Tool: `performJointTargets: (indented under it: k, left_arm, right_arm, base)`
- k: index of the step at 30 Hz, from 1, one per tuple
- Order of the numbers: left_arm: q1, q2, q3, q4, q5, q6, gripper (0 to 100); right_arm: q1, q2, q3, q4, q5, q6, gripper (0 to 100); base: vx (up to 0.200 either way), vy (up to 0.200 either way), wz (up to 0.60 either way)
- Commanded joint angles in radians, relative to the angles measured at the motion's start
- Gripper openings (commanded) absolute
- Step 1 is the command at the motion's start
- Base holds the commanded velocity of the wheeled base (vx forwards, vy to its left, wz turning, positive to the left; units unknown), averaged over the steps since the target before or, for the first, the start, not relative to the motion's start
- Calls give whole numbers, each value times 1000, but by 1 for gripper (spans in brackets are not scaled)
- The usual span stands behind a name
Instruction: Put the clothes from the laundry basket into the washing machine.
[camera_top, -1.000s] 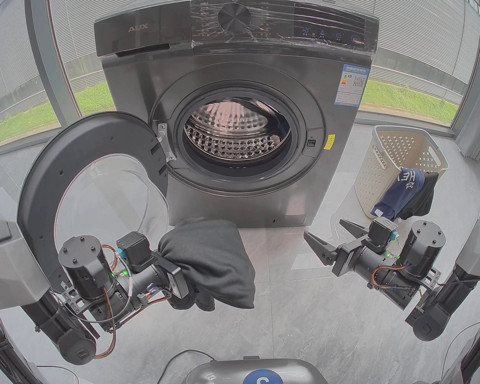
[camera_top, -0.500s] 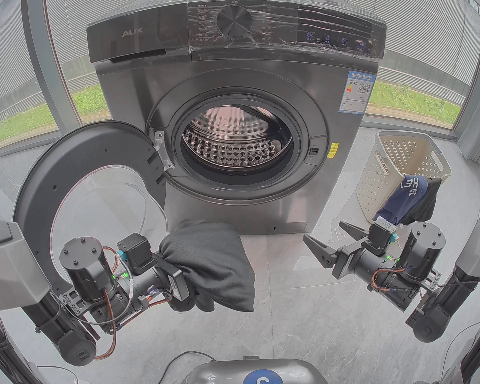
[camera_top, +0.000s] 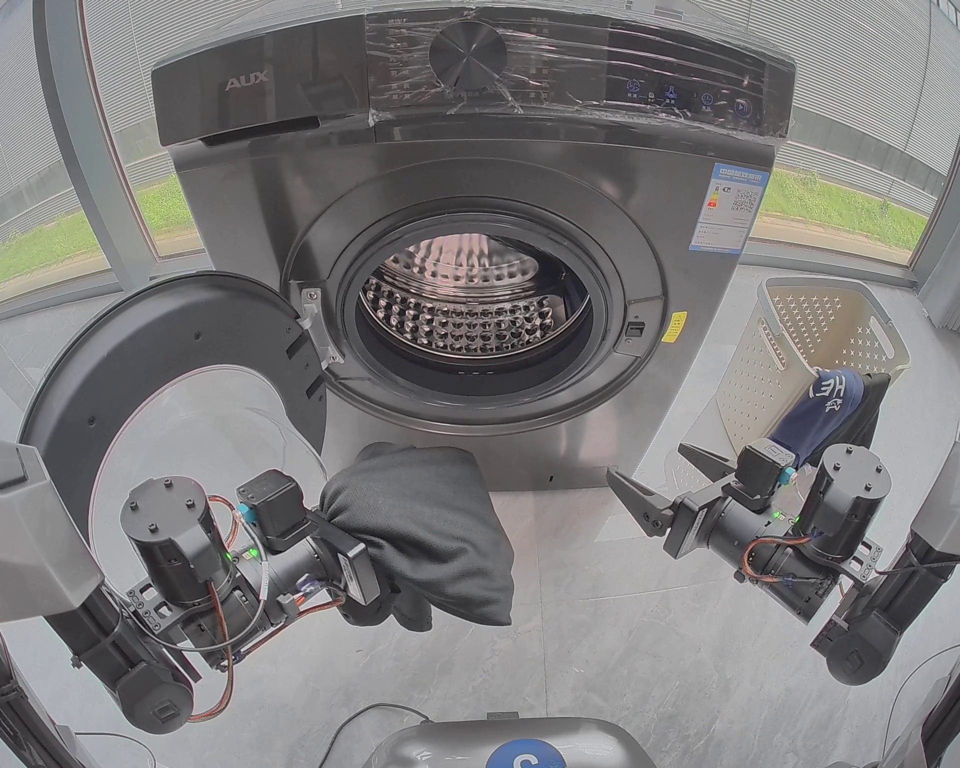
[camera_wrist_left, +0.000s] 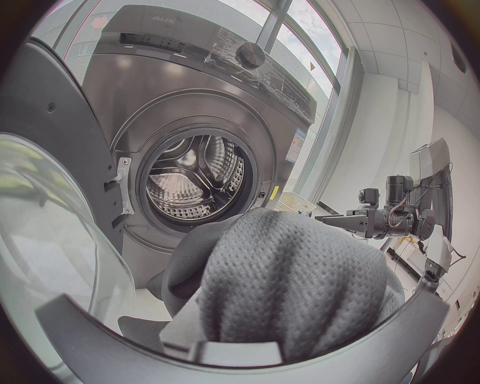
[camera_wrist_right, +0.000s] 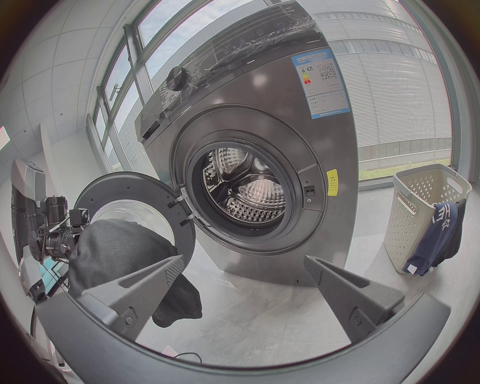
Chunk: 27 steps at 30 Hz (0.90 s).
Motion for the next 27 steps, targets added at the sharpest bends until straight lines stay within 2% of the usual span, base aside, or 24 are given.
performJointTargets:
  k: [1,4,13,19,27]
  left_arm:
    - [1,2,0,-2,0,-2,0]
    - [1,2,2,-2,0,0,0]
    - [1,2,5,-2,0,2,0]
    - [1,1,5,-2,0,-2,0]
    - [2,7,2,-2,0,0,0]
  right_arm:
    - [1,3,0,-15,0,0,100]
    - [4,3,4,-15,0,0,100]
    - [4,4,4,-17,0,2,100]
    - [7,3,4,-17,0,2,100]
    - [7,6,7,-15,0,2,100]
  base:
    - [200,0,0]
    - [200,0,0]
    - [0,0,0]
    - [0,-200,0]
    - [0,0,0]
